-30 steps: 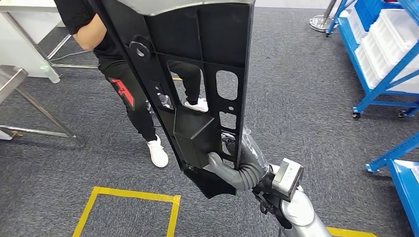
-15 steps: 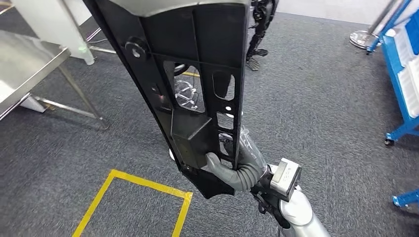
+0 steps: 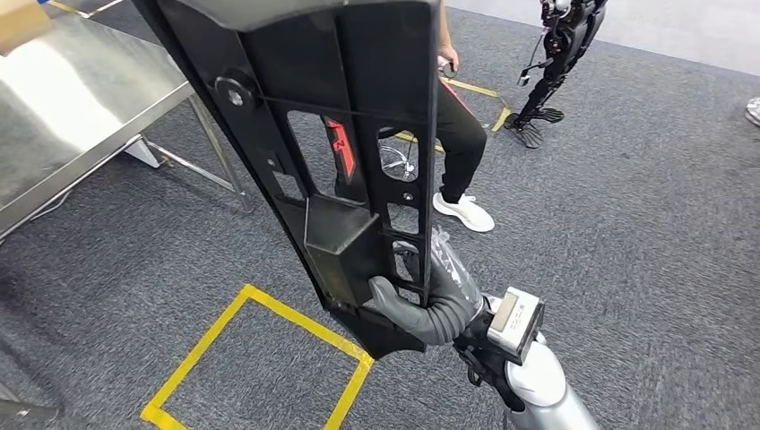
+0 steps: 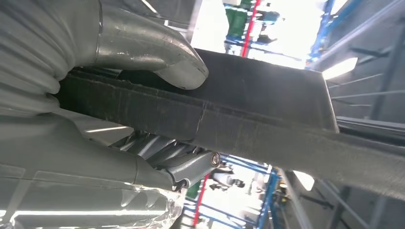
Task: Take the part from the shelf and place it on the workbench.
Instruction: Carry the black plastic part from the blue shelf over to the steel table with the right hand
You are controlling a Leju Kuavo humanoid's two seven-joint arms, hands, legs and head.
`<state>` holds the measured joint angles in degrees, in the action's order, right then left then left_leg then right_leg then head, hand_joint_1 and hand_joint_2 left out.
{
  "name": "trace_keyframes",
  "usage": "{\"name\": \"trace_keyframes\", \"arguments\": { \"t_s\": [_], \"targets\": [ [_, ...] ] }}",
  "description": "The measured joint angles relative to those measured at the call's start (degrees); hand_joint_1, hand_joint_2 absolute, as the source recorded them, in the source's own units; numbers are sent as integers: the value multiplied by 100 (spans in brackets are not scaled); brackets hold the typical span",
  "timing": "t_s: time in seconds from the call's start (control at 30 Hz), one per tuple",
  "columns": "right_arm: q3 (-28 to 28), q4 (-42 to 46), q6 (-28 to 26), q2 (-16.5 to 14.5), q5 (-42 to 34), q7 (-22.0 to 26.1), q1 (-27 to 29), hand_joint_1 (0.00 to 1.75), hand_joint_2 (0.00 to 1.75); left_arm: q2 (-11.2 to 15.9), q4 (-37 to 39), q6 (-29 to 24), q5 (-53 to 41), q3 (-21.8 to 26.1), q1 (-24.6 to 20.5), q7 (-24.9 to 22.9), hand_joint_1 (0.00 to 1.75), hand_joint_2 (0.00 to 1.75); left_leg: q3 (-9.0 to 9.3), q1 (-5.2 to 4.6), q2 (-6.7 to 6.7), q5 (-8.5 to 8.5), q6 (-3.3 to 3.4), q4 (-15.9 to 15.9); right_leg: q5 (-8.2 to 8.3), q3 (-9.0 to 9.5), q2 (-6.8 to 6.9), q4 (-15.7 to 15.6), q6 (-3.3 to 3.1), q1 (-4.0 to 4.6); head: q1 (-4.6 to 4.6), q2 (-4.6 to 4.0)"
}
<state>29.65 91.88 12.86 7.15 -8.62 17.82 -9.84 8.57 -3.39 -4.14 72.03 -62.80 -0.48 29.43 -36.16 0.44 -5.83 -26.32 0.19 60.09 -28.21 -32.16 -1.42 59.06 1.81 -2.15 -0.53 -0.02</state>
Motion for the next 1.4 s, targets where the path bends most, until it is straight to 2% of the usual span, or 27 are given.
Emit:
{"name": "trace_keyframes", "arguments": {
  "t_s": [0.07,0.13,0.17,0.2,0.23,0.3,0.37,0.43,0.47,0.53,0.57,0.6,0.67,0.7,0.73,0.8,0.87,0.93,0.97,1.03,1.1,1.17,1.2,1.23,1.3,1.33,1.4],
  "targets": [
    [-5,-5,3,-48,7,-30,-30,175,175,-24,-11,-2,-4,-3,-22,-8,0,175,-287,-7,416,-308,-42,585,-14,14,149,-7,-78,18,15,0],
    [-11,-11,13,-77,16,-59,-33,175,175,-40,-28,-3,-16,-8,-44,-16,0,175,-668,20,546,-598,-69,1317,-37,20,317,-6,-125,53,20,0],
    [-13,-15,20,-91,21,-70,-33,175,175,-49,-39,-3,-29,-13,-44,-19,0,175,-763,28,560,-615,-74,1485,-47,25,398,-6,-137,62,20,0],
    [-16,-16,25,-104,22,-75,-33,175,175,-55,-49,-3,-44,-19,-41,-20,0,175,-736,32,574,-522,-73,1417,-59,35,472,-6,-141,66,21,0],
    [-24,-16,30,-115,25,-80,-33,175,175,-59,-56,-2,-61,-28,-39,-22,0,175,-594,32,614,-351,-61,1141,-74,51,541,-6,-140,68,20,0],
    [-57,-13,30,-131,39,-84,-29,175,175,-58,-66,-2,-97,-54,-50,-23,0,175,-166,-4,855,-33,-12,356,-114,95,660,-5,-105,93,20,0],
    [-99,-7,30,-139,67,-84,-13,175,175,-58,-84,-12,-130,-79,-70,-21,0,175,49,-65,1010,47,43,-52,-154,130,767,-8,-48,134,12,0],
    [-130,1,30,-148,107,-84,10,175,175,-56,-98,-47,-157,-98,-75,-15,0,175,46,-101,896,27,91,-93,-178,174,887,-39,6,149,7,0],
    [-140,6,30,-152,124,-84,20,175,175,-55,-104,-72,-164,-105,-68,-9,0,175,67,-92,828,42,122,-127,-199,187,857,-29,31,145,5,0],
    [-157,16,30,-154,138,-77,32,175,175,-53,-113,-106,-161,-108,-74,4,0,175,126,-52,694,84,195,-202,-341,83,565,237,42,138,-4,0],
    [-164,17,31,-145,140,-73,41,175,175,-54,-117,-120,-151,-108,-88,9,0,175,145,-31,622,97,222,-222,-474,-75,366,551,25,127,-10,0],
    [-168,12,36,-135,141,-69,51,175,175,-54,-121,-128,-140,-108,-106,11,0,175,147,-26,540,99,240,-225,-620,-277,242,938,7,122,-13,0],
    [-169,-12,54,-118,142,-69,63,175,175,-64,-131,-143,-117,-107,-125,12,0,175,148,-24,354,96,248,-222,-769,-616,170,1513,32,114,-15,0],
    [-166,-23,67,-115,142,-69,59,175,175,-75,-135,-148,-110,-107,-125,12,0,175,152,-20,257,93,244,-218,-705,-649,160,1502,83,106,-15,0],
    [-162,-30,77,-115,140,-69,50,175,175,-84,-140,-151,-102,-107,-123,12,0,175,159,-10,160,88,233,-210,-553,-569,138,1261,151,90,-15,0],
    [-151,-39,89,-116,138,-69,24,175,175,-90,-149,-154,-91,-107,-123,13,0,175,152,5,-26,61,180,-165,-200,-246,-64,484,265,35,-20,0],
    [-139,-56,91,-120,135,-68,7,175,175,-83,-153,-158,-85,-107,-117,14,0,175,110,-2,-161,44,108,-120,-54,-59,-222,74,218,10,-22,0],
    [-134,-66,91,-134,133,-67,-10,175,175,-81,-153,-161,-81,-107,-85,14,0,175,68,4,-259,66,44,-132,-45,-41,-153,54,94,25,-21,0],
    [-135,-67,91,-146,132,-68,-25,175,175,-81,-154,-162,-80,-108,-65,14,0,175,55,7,-228,67,16,-128,-37,-36,-100,47,55,20,-20,0],
    [-137,-66,91,-175,126,-66,-48,175,175,-80,-155,-166,-80,-110,-51,14,0,175,-59,-6,86,-67,-31,104,-38,-9,24,29,-34,-2,6,0],
    [-138,-67,91,-186,122,-67,-49,175,175,-84,-158,-170,-79,-112,-74,17,0,175,-400,-6,459,-399,-74,784,-62,13,157,24,-117,20,32,0],
    [-135,-70,89,-188,109,-70,-43,175,175,-92,-162,-170,-74,-111,-89,20,0,175,-751,21,556,-625,-97,1448,-80,21,270,26,-149,49,33,0],
    [-135,-71,86,-190,99,-73,-42,175,175,-96,-164,-169,-73,-111,-88,21,0,175,-795,27,564,-592,-96,1521,-87,26,311,26,-157,57,32,0],
    [-135,-70,81,-193,91,-75,-42,175,175,-98,-164,-169,-71,-111,-85,21,0,175,-712,30,567,-454,-85,1355,-94,36,340,26,-157,61,33,0],
    [-139,-68,64,-208,93,-81,-44,175,175,-96,-164,-168,-71,-113,-80,21,0,175,-298,19,607,-99,-26,586,-113,65,368,25,-148,72,32,0],
    [-140,-66,53,-216,99,-83,-45,175,175,-95,-164,-168,-71,-113,-80,21,0,175,-113,2,635,6,6,239,-125,70,373,26,-130,91,31,0],
    [-140,-63,37,-225,111,-92,-44,175,175,-96,-164,-167,-72,-114,-85,18,0,175,42,-43,670,22,53,-60,-141,72,385,18,-82,116,28,0]
  ]
}}
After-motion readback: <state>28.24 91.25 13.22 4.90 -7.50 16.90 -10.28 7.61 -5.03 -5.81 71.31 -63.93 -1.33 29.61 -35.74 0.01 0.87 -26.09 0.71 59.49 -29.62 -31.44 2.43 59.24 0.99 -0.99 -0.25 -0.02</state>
